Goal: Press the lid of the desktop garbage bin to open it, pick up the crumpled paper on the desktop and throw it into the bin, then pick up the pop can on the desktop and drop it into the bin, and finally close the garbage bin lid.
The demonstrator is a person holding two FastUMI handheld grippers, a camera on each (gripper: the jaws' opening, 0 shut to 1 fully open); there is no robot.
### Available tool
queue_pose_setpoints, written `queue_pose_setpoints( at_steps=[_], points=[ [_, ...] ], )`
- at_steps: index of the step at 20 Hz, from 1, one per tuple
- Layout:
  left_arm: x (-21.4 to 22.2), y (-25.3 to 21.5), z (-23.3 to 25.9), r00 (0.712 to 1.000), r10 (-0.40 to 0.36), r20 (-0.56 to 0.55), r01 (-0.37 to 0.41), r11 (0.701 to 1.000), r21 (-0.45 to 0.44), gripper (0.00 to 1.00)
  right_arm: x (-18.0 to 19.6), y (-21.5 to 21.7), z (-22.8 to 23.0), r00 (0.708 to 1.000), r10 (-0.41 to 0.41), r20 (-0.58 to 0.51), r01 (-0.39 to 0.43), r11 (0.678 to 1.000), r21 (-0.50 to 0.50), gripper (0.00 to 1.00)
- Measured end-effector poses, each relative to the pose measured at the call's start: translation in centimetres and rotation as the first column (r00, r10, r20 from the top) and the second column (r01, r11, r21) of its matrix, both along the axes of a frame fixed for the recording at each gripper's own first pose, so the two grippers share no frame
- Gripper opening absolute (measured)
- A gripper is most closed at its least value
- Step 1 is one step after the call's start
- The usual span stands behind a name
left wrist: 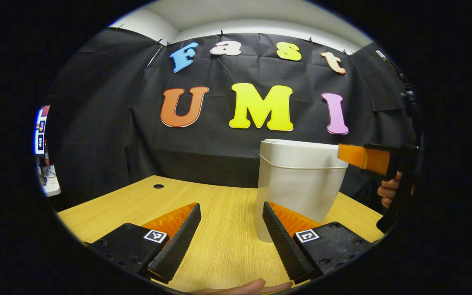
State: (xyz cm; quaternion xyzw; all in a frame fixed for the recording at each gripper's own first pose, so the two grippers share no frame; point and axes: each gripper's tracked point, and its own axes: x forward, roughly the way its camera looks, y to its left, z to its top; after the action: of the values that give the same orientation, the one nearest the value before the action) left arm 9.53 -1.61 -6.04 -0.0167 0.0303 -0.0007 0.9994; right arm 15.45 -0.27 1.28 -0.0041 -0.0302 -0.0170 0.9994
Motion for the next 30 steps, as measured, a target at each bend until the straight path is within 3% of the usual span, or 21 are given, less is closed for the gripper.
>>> queue_pose_setpoints(
  at_steps=[2,4,10,12,15,17,20,23,30],
  points=[
    [-1.1,-0.9,0.8,1.0,-0.001,0.015,0.001,1.0,0.014,0.98,-2.3,-0.8,-2.0,1.0,0.014,-0.024,-0.014,1.0,0.004,0.94],
    [-2.5,-1.9,1.5,1.0,0.008,0.027,-0.009,0.999,0.033,0.98,-3.8,-3.3,-3.3,0.998,-0.023,-0.052,0.024,0.999,0.026,0.94],
    [-6.5,-3.7,2.8,0.999,0.015,0.046,-0.017,0.999,0.034,0.98,-9.8,-5.9,-4.0,0.999,-0.045,0.006,0.045,0.999,-0.01,0.95],
    [-7.3,-4.2,2.9,0.998,-0.005,0.065,0.002,0.999,0.045,0.97,-11.0,-5.7,-3.9,1.0,-0.025,-0.011,0.025,0.999,0.022,0.95],
    [-7.8,-4.2,2.3,0.999,-0.006,0.054,0.003,0.999,0.054,0.97,-13.1,-5.5,-1.6,0.998,0.012,0.068,-0.012,1.0,0.005,0.95],
    [-7.8,-4.4,2.5,0.998,-0.013,0.058,0.011,0.999,0.04,0.98,-13.5,-6.0,-1.2,0.996,-0.022,0.087,0.025,0.999,-0.029,0.94],
    [-7.5,-4.0,2.0,0.999,0.001,0.047,-0.003,1.0,0.028,0.97,-14.2,-4.5,-1.1,0.995,0.023,0.097,-0.017,0.998,-0.064,0.94],
    [-7.2,-4.7,1.1,1.0,-0.01,0.018,0.009,0.999,0.038,0.98,-14.1,-5.0,-1.0,0.994,0.03,0.102,-0.026,0.999,-0.041,0.98],
    [-6.9,-5.5,0.1,1.0,-0.025,-0.01,0.026,0.999,0.047,0.98,-13.3,-6.5,-1.8,0.998,0.006,0.064,-0.005,1.0,-0.004,0.95]
  ],
)
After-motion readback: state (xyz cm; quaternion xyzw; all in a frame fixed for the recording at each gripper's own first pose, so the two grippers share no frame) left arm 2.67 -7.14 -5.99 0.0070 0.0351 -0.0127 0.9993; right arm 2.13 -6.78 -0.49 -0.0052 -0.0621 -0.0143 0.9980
